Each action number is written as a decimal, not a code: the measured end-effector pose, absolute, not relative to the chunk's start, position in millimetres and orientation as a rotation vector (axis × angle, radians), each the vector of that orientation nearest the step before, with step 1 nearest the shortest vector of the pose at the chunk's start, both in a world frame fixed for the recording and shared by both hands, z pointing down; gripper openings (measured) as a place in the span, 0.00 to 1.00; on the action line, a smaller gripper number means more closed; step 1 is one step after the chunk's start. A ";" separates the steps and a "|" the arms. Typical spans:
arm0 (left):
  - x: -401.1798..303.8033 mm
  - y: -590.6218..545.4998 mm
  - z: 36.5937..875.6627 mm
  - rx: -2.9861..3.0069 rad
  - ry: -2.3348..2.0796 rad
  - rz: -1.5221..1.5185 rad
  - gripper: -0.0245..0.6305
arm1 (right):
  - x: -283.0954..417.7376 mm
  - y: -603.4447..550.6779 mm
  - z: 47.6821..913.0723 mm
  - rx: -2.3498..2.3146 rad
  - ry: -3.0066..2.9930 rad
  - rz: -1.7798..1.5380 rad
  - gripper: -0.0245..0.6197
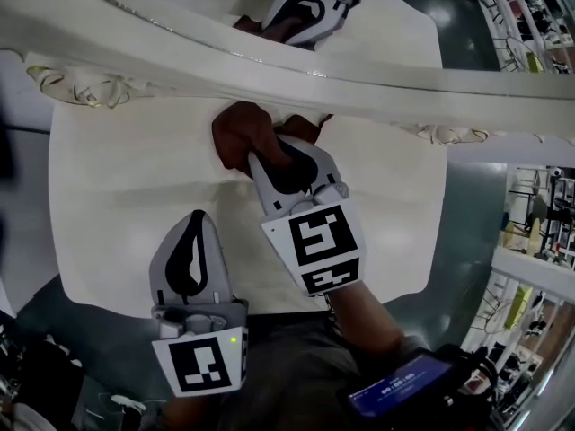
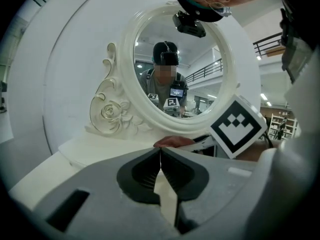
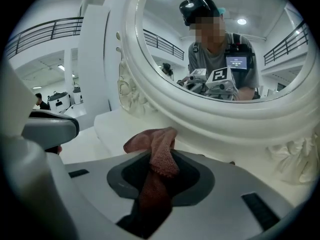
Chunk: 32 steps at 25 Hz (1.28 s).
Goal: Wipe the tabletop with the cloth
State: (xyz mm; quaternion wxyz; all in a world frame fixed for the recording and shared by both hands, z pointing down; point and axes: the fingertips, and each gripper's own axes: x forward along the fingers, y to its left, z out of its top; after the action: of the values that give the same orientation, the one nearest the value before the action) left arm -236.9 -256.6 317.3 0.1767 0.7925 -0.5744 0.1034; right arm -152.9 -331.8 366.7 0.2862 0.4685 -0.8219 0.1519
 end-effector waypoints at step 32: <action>-92.4 -257.1 283.9 2.450 -1.505 0.360 0.06 | 5.9 -312.1 358.9 1.397 -2.108 0.505 0.21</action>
State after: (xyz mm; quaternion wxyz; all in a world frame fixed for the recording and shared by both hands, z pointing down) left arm -92.4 -257.1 283.9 0.1217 0.8392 -0.5155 0.1232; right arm 5.9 -312.1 358.9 0.2774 0.5205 -0.7853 0.1881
